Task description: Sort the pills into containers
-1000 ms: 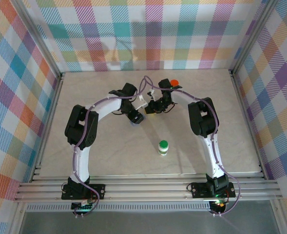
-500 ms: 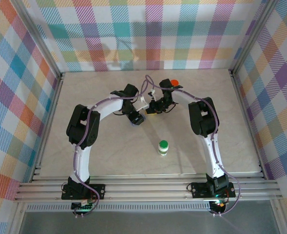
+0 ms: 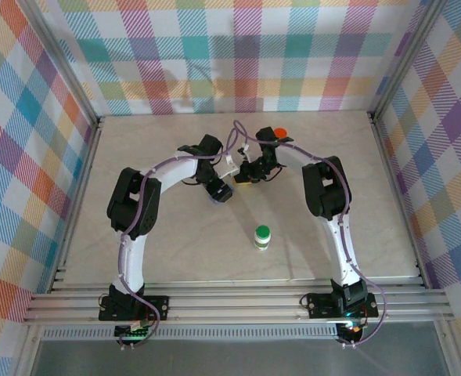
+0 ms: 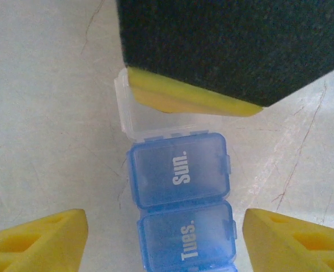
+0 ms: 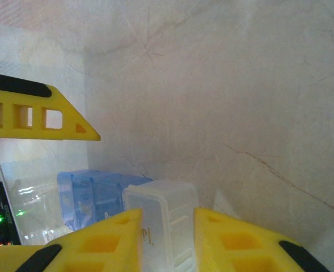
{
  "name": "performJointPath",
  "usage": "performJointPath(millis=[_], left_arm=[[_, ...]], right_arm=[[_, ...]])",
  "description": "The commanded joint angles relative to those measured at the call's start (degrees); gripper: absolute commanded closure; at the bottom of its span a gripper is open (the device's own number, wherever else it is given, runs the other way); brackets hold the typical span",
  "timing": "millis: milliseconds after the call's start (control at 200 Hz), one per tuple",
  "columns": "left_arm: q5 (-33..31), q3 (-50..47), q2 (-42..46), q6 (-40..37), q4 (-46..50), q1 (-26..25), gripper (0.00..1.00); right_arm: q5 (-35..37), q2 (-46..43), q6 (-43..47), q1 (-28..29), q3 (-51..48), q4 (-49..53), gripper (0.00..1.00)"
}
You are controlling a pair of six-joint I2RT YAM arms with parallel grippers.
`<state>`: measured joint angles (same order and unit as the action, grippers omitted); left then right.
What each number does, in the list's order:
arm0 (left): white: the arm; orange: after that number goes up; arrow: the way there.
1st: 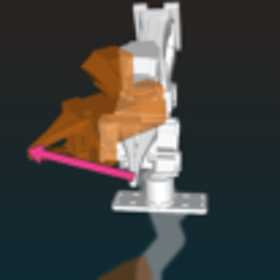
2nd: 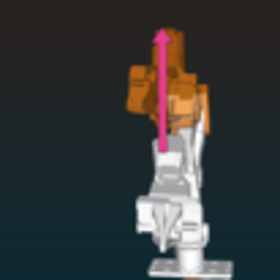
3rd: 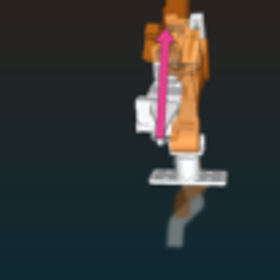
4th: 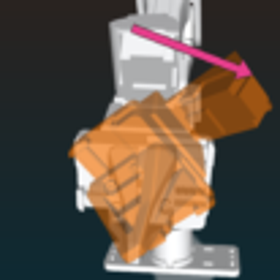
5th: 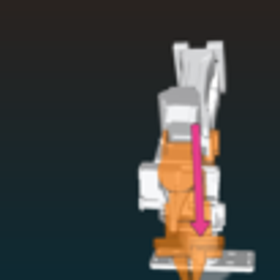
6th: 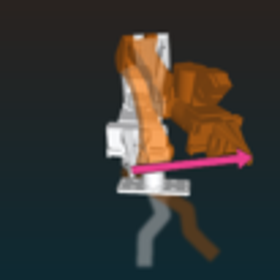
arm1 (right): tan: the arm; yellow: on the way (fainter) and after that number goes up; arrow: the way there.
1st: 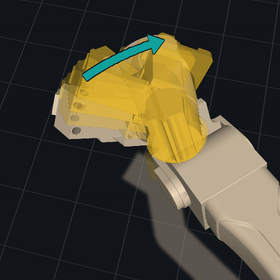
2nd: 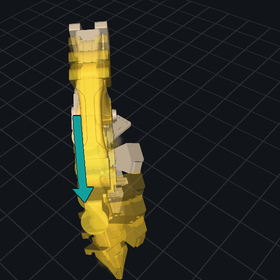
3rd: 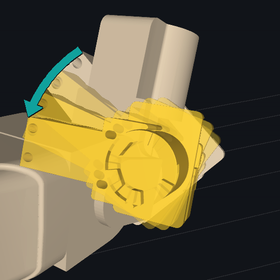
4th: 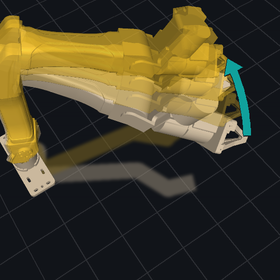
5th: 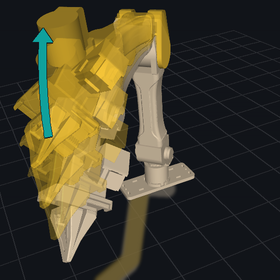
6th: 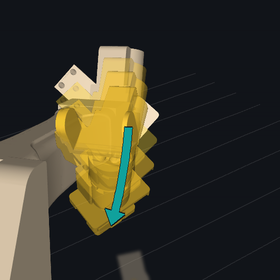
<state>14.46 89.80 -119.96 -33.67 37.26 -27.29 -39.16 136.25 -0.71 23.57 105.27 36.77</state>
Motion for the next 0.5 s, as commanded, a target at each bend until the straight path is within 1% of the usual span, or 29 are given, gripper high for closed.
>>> performJointPath(millis=[0, 150, 295, 495], left_arm=[[1.26, 0.57, -0.14, 0.49, 1.5, -0.83, 0.26], [1.71, 0.22, 0.3, 0.46, 1.48, -0.92, 0.28], [-0.15, 0.38, -0.46, -0.16, 2.27, -0.84, 0.31], [-0.73, 0.3, -0.68, -0.81, 2.56, -1.27, 0.31]], right_arm=[[1.46, 2.8, 0.18, 0.25, 0.52, 3.63, 0.73], [1.55, 2.8, 0.27, 0.25, 0.71, 3.79, 0.73], [2.01, 2.81, 0.3, 0.25, 0.77, 4.09, 0.73], [1.83, 2.97, 0.36, 0.29, 0.94, 4.48, 0.73]])
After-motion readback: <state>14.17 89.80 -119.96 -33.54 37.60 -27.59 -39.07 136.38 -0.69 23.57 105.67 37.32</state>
